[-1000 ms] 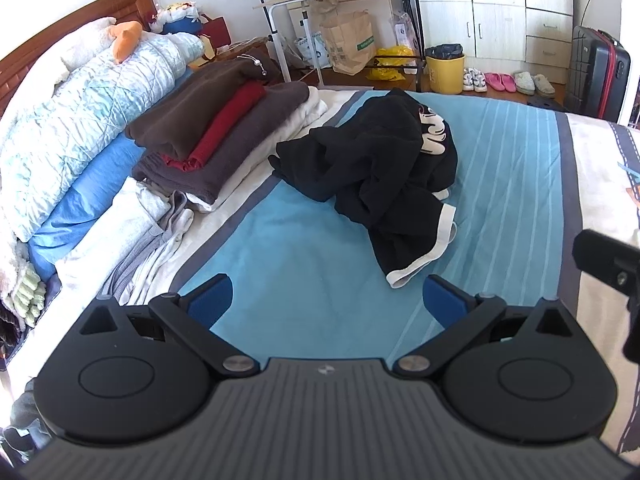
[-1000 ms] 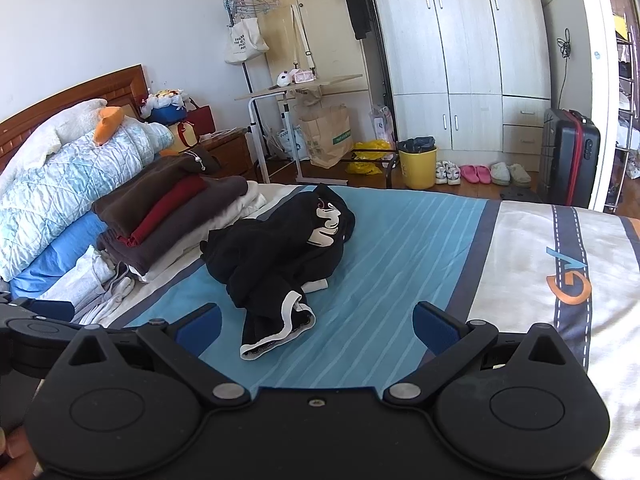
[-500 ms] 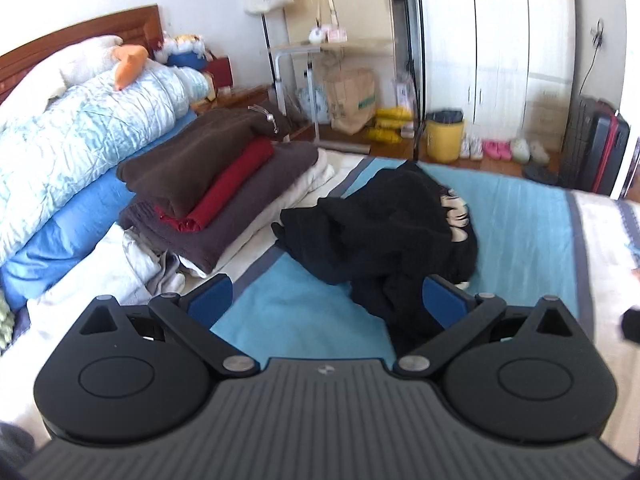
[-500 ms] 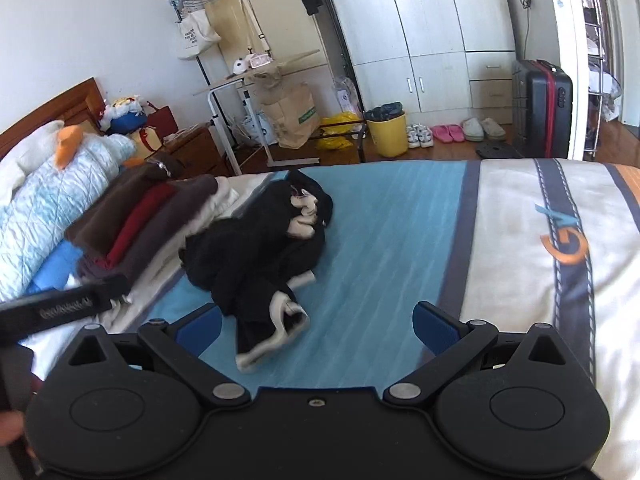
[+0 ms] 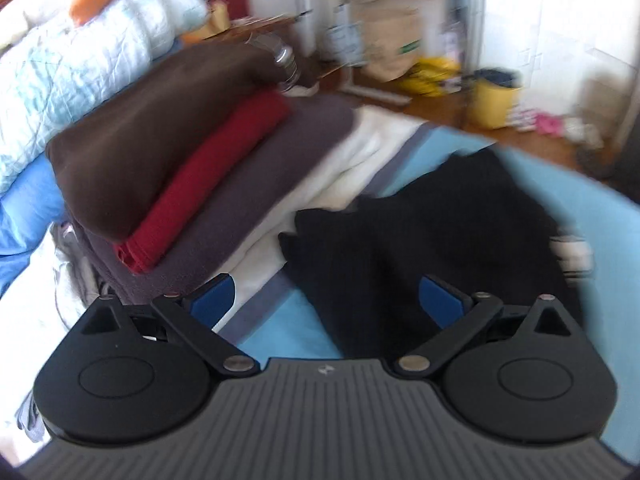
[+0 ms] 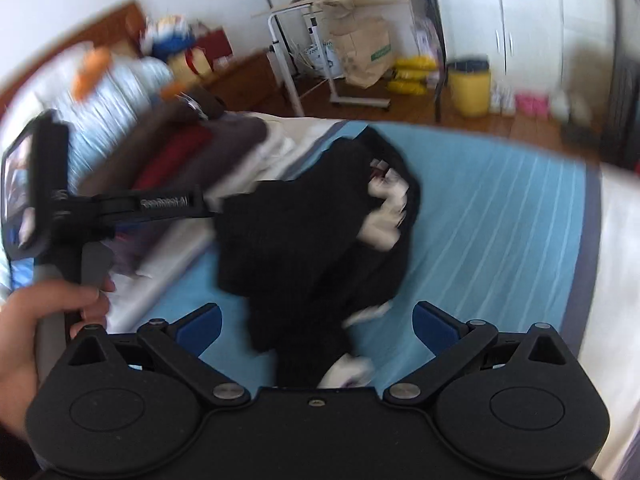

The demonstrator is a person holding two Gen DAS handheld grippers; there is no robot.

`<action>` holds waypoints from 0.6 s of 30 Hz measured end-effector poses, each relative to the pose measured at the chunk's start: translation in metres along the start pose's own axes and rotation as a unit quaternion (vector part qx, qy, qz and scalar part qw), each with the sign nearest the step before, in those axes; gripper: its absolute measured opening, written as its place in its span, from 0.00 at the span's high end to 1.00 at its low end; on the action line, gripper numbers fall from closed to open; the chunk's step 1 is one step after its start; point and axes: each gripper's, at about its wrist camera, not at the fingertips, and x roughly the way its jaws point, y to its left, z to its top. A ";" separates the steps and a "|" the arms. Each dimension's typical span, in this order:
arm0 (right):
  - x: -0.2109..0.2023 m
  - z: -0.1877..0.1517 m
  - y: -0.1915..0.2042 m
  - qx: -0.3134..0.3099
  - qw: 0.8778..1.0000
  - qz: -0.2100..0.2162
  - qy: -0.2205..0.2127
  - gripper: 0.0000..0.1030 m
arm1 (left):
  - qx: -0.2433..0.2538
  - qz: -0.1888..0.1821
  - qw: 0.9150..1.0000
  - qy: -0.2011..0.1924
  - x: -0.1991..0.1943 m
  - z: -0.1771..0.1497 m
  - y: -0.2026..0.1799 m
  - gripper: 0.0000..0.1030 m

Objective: Fold clothes
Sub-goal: 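Grasp the black sweatshirt with the left tool while the right tool grasps its white-trimmed hem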

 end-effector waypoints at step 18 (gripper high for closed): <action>0.186 0.073 -0.123 0.223 0.973 0.051 0.028 0.00 | -0.184 -0.195 0.959 0.095 0.124 -0.025 0.039 0.03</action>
